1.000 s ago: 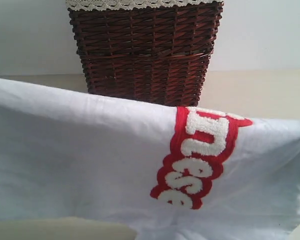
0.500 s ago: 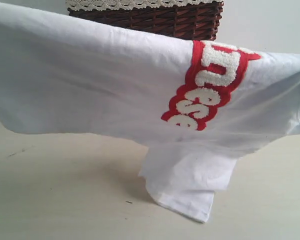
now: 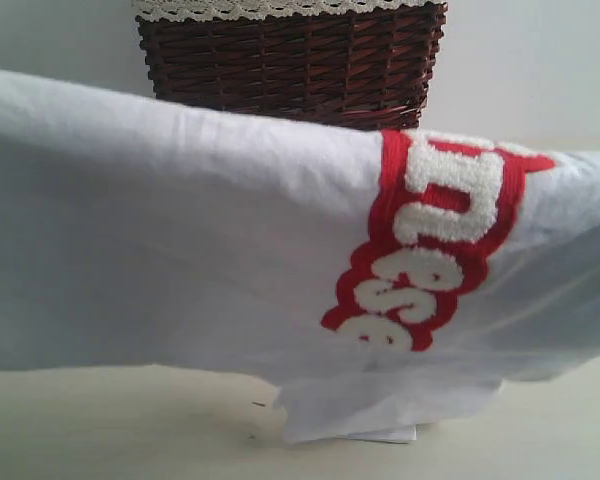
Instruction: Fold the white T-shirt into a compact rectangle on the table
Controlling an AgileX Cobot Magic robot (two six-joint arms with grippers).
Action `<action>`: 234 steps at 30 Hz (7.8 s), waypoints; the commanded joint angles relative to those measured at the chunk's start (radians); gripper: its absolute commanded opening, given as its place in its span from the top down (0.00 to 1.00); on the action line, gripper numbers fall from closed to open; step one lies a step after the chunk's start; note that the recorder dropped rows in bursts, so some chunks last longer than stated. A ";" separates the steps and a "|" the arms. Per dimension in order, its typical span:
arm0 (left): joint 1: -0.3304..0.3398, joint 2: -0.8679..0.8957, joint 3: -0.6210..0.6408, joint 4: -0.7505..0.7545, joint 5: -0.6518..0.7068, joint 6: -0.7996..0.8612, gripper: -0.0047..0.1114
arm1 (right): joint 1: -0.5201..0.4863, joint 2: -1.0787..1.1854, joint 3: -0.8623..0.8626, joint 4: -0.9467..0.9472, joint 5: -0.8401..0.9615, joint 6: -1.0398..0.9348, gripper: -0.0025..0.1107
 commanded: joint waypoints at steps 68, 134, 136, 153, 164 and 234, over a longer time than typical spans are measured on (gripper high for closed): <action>-0.026 1.126 -0.020 -0.269 -0.751 0.269 0.36 | 0.024 1.029 -0.003 0.015 -0.857 0.247 0.79; -0.521 1.279 -0.029 -0.145 0.551 -0.042 0.96 | 0.268 0.972 -0.105 0.189 -0.444 0.476 0.98; -0.521 1.222 -0.029 -0.144 0.526 -0.063 0.96 | 0.268 0.970 -0.105 0.196 -0.415 0.476 0.98; -0.521 0.619 -0.029 -0.215 0.036 -0.179 0.96 | 0.407 0.896 -0.105 0.654 -0.350 -0.283 0.80; -0.521 0.094 0.126 -0.213 -0.087 -0.215 0.96 | 0.407 0.630 -0.105 0.654 -0.416 -0.153 0.74; 0.016 -0.533 0.657 -0.164 -0.312 -0.334 0.96 | 0.407 0.479 -0.105 0.672 -0.366 -0.150 0.74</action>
